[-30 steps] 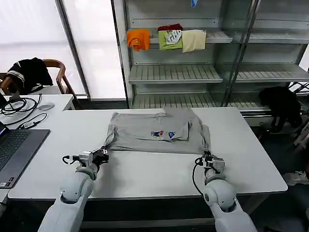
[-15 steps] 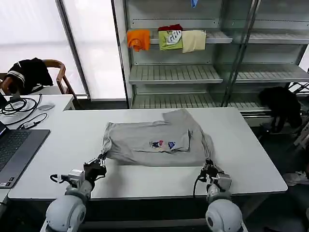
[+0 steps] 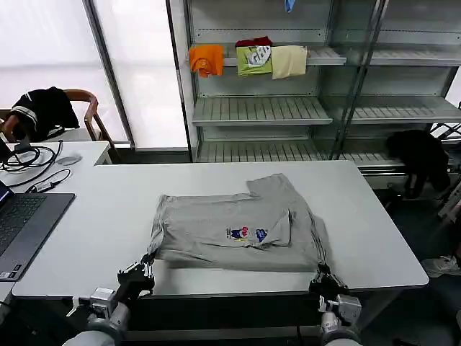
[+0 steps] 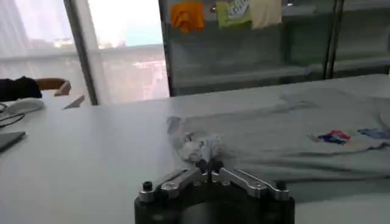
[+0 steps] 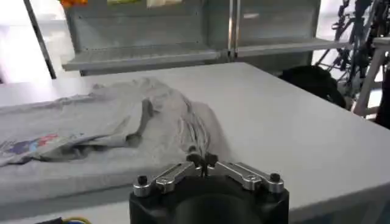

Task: Fold and organize the clothes.

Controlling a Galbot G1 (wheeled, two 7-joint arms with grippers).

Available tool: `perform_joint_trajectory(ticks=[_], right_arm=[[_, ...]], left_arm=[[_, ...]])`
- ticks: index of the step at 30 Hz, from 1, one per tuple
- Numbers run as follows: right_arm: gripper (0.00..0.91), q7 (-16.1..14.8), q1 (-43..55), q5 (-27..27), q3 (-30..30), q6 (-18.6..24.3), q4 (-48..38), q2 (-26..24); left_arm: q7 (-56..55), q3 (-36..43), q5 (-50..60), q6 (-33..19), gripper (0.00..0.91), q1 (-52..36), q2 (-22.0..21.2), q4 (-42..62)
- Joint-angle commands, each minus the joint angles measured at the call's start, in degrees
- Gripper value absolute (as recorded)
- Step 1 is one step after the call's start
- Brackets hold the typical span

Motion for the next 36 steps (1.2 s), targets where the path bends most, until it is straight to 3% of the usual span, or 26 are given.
perform_joint_trajectory(ticks=[1,4,5,7,8,16,22,28,31,36], right_arm=[[0.0,1.1,-4.7,-0.5,0.9,1.2,2.3,-0.2],[0.907,1.1,-4.7,-1.2,0.6,0.9,1.7,-0.4],[0.907,1.0,-4.8,-1.4,0.5,0.9,1.7,-0.4],[0.907,1.0,-5.3,-1.6,0.3,1.0,2.3,-0.5],[0.907,1.0,-5.4,-1.6,0.3,1.0,2.6,-0.5],[0.907,1.0,-5.2,-3.1,1.0,2.0,8.8,-0.8],[0.907,-0.4,0.5,0.4,5.5,-0.3,9.5,-0.5],[0.907,-2.5,14.7,5.4,9.4,-2.8,4.5,-1.6],[0.907,-2.5,21.4,4.5,8.3,-2.1,-1.5,-1.6],[0.907,-3.3,33.7,5.0,5.2,-5.7,-9.0,-3.1]], left_arm=[[0.3,-1.3,1.6,-1.9,0.02,5.7,-1.0,-1.5],[0.2,-1.0,2.3,-2.2,0.02,6.2,-1.2,-1.6],[0.2,-1.0,2.3,-2.1,0.161,6.2,-1.3,-1.7],[0.1,-1.0,2.2,-1.4,0.746,6.2,-1.6,-2.1],[0.0,-1.0,2.1,-1.4,0.907,6.3,-1.6,-2.4],[-0.3,-0.8,0.0,1.6,0.907,6.6,-2.7,-11.3],[-0.3,-2.4,-2.9,5.4,0.907,2.6,-1.0,-17.6],[-0.5,-4.3,-6.5,6.5,0.907,-8.1,4.5,-13.1],[-0.2,-3.1,-5.3,5.1,0.907,-15.7,6.4,-7.6],[-0.1,-0.8,-10.8,6.3,0.907,-27.9,12.9,3.9]])
